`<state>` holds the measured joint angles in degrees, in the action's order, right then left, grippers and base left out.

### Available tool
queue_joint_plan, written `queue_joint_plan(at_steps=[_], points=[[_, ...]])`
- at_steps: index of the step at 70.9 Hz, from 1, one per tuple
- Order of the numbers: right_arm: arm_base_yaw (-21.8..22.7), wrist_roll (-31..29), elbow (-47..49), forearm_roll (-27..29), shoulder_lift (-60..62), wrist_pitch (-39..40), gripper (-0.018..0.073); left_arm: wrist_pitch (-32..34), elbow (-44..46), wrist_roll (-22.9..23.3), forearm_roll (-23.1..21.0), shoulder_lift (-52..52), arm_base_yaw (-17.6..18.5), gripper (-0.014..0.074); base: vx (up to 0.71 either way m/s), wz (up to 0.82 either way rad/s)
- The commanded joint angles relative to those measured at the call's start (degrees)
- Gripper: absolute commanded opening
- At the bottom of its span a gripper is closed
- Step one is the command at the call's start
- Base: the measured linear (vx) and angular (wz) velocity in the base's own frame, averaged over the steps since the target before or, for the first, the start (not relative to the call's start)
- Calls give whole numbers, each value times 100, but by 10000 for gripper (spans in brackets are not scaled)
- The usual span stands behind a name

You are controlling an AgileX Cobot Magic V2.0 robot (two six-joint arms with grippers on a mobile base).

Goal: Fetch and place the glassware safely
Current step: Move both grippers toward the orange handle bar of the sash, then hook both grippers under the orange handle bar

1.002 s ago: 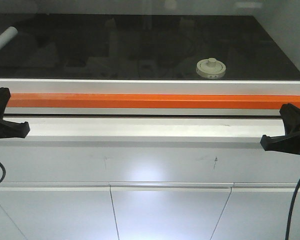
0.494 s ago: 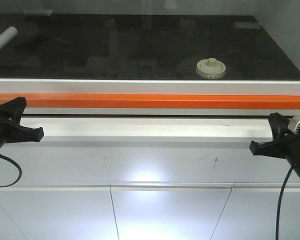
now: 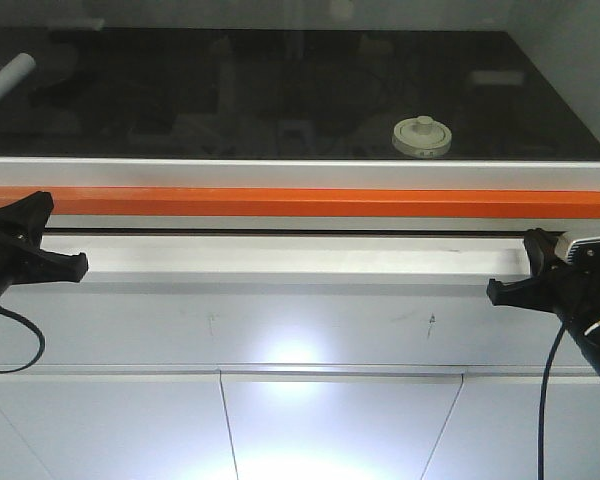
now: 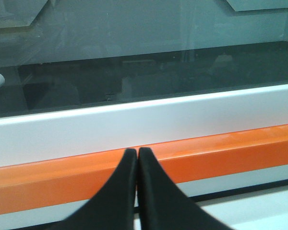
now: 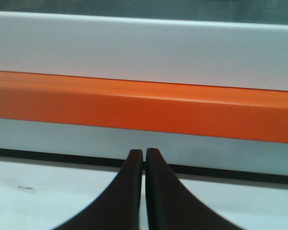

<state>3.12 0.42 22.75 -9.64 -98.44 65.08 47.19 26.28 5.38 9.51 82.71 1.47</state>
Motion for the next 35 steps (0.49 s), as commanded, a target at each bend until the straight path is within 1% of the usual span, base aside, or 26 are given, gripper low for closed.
queue_joint_plan(at_steps=[1, 22, 35], points=[[2, -42, 265, -5, 26, 484, -1, 467, 156, 23, -52, -136, 5, -7, 0, 0], [2, -42, 521, -5, -452, 507, -1, 467, 156, 23, -52, -136, 5, -7, 0, 0], [2, -42, 728, -5, -542, 518, -1, 467, 156, 23, -52, -136, 5, -7, 0, 0]])
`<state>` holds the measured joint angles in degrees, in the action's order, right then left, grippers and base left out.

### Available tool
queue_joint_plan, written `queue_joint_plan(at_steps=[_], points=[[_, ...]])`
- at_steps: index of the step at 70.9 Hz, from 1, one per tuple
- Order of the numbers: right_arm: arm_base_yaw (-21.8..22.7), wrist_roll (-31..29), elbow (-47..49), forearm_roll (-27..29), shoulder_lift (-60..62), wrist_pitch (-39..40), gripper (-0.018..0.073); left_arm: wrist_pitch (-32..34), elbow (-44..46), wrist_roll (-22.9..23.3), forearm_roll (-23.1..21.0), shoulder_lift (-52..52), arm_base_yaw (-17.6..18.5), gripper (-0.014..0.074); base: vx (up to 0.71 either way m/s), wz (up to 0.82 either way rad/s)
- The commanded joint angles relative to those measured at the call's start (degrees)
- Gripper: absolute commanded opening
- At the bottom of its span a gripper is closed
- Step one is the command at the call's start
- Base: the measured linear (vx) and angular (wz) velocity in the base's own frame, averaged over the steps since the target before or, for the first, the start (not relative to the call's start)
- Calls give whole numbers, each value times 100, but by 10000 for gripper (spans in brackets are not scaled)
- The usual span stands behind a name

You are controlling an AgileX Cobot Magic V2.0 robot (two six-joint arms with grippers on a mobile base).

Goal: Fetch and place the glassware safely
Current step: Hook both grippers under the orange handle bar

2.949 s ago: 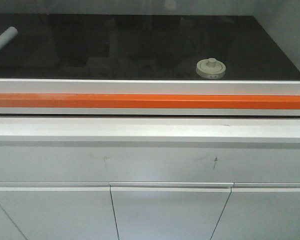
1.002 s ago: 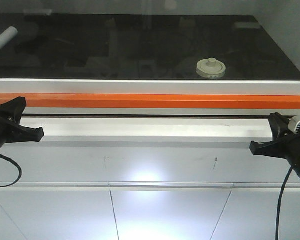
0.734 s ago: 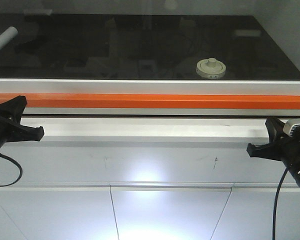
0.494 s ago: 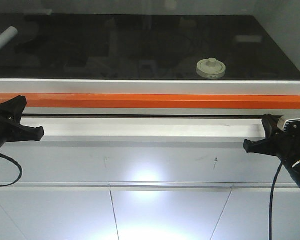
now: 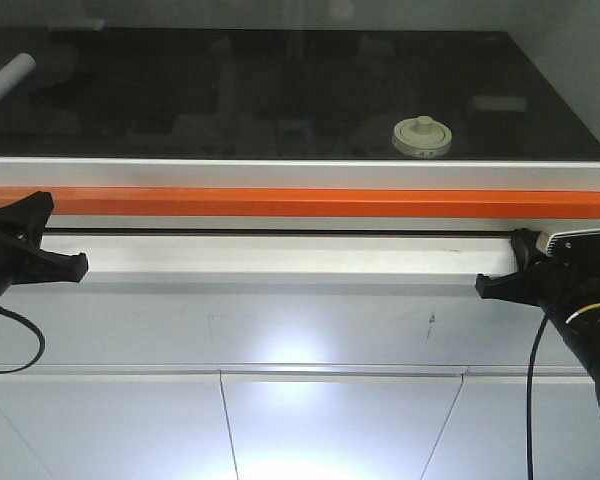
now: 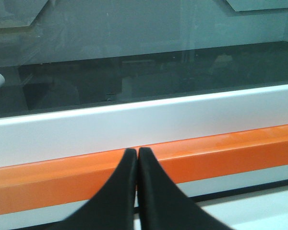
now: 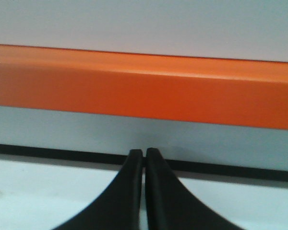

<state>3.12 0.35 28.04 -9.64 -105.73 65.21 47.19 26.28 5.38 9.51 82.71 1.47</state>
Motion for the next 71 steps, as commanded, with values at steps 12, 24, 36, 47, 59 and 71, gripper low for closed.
queue_joint_plan(at_steps=[12, 24, 36, 47, 59, 71], points=[[2, -35, 408, -5, 187, 484, -1, 467, 156, 23, -52, -136, 5, -7, 0, 0], [2, -35, 557, -5, 187, 487, -1, 425, 156, 23, -52, -136, 5, -7, 0, 0], [2, -35, 557, -5, 187, 450, -1, 260, 156, 23, -52, -129, 5, -7, 0, 0], [2, -35, 557, -5, 187, 450, -1, 40, 156, 23, -40, -8, 5, -7, 0, 0], [2, -35, 557, -5, 187, 450, -1, 136, 156, 23, -40, 301, 5, -7, 0, 0], [2, -35, 557, -5, 187, 450, -1, 608, 183, -17, -59, 801, 5, -7, 0, 0]])
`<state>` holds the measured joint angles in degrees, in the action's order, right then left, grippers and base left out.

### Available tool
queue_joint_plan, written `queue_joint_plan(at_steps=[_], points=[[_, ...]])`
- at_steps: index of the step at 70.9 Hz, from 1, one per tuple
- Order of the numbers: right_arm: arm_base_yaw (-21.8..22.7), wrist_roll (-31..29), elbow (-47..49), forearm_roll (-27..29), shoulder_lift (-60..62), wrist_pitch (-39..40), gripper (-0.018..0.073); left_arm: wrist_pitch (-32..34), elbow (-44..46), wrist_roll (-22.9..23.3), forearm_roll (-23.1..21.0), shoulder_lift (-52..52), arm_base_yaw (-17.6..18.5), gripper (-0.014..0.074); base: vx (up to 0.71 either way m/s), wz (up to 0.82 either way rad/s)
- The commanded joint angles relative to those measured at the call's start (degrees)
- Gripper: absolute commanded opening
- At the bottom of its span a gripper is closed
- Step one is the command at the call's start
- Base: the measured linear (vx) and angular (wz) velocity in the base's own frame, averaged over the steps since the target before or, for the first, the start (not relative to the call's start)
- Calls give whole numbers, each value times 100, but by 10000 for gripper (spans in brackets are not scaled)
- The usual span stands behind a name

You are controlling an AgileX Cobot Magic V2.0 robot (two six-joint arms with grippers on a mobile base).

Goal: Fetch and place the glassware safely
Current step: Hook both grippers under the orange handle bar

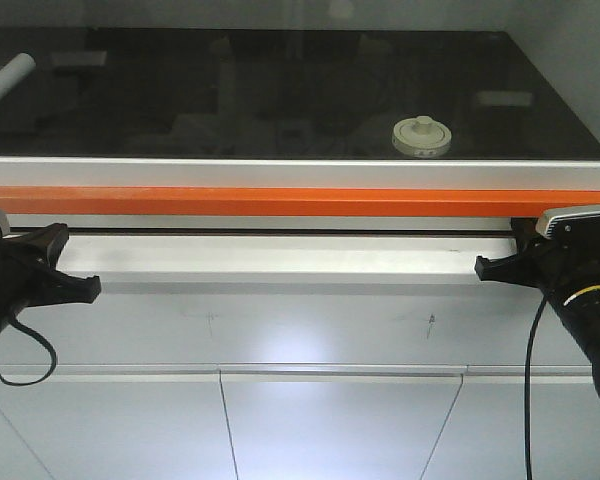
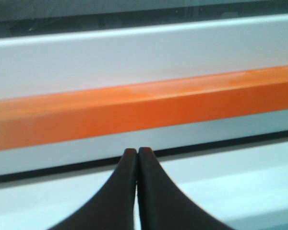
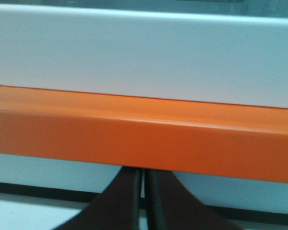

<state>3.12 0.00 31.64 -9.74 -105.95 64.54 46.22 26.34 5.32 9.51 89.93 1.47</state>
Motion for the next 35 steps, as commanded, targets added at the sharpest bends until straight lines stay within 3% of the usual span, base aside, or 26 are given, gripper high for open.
queue_joint_plan(at_steps=[1, 6, 22, 35], points=[[2, 0, 196, 5, 210, 518, -1, 767, 182, -24, -59, 127, 5, -7, 0, 0], [2, 0, 196, 5, 210, 518, -1, 1124, 183, -127, -126, 341, 5, -7, 0, 0], [2, 0, 196, 5, 210, 518, -1, 1603, 183, -532, -951, 863, 5, -7, 0, 0], [2, 0, 196, 5, 210, 518, -1, 2021, 245, -632, -951, 1027, 5, -7, 0, 0]])
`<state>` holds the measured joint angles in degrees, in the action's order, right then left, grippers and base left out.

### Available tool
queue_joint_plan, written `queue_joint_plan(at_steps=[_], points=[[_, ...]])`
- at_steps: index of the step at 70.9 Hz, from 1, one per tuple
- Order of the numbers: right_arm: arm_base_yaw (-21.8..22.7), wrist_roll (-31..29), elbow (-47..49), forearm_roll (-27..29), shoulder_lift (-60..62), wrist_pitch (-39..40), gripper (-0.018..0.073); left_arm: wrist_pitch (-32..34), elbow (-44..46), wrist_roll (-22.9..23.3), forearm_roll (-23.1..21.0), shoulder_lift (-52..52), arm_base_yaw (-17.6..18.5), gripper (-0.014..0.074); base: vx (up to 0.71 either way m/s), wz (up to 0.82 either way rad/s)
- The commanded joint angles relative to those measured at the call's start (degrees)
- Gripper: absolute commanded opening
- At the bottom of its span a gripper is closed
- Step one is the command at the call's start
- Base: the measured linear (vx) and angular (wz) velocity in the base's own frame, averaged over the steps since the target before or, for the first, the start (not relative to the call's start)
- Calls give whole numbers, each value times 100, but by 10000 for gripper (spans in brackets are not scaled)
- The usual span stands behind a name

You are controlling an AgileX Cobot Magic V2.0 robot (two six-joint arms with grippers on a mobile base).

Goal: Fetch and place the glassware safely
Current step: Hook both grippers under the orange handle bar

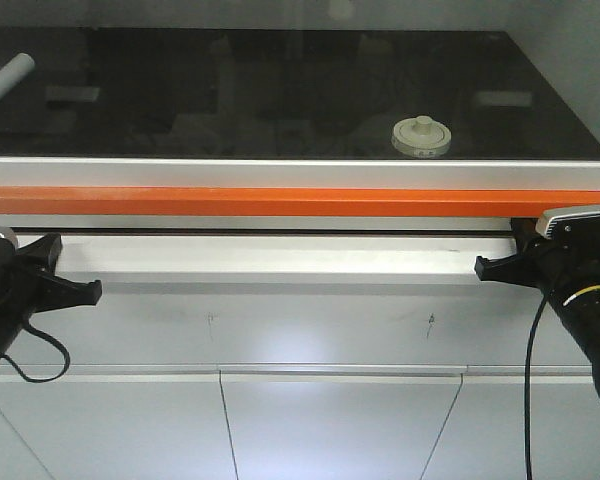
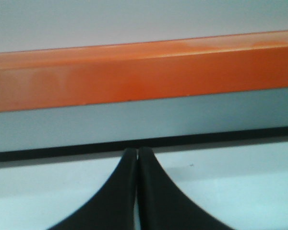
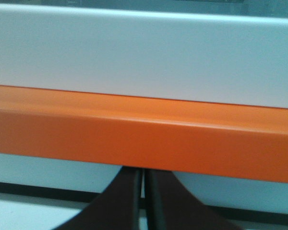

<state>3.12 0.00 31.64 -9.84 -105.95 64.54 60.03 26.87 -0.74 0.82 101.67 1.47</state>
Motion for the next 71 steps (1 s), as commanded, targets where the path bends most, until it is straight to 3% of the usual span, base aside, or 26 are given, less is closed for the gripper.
queue_joint_plan(at_steps=[1, 20, 71], points=[[2, 0, 196, 15, 210, 518, -1, 639, 208, -22, -82, -144, 5, -7, 0, 0], [2, 0, 196, 15, 210, 518, -1, 484, 714, -16, -82, -102, 5, -7, 0, 0], [2, 0, 264, 9, 336, 509, -1, 248, 1084, -4, -82, -203, 5, -7, 0, 0]])
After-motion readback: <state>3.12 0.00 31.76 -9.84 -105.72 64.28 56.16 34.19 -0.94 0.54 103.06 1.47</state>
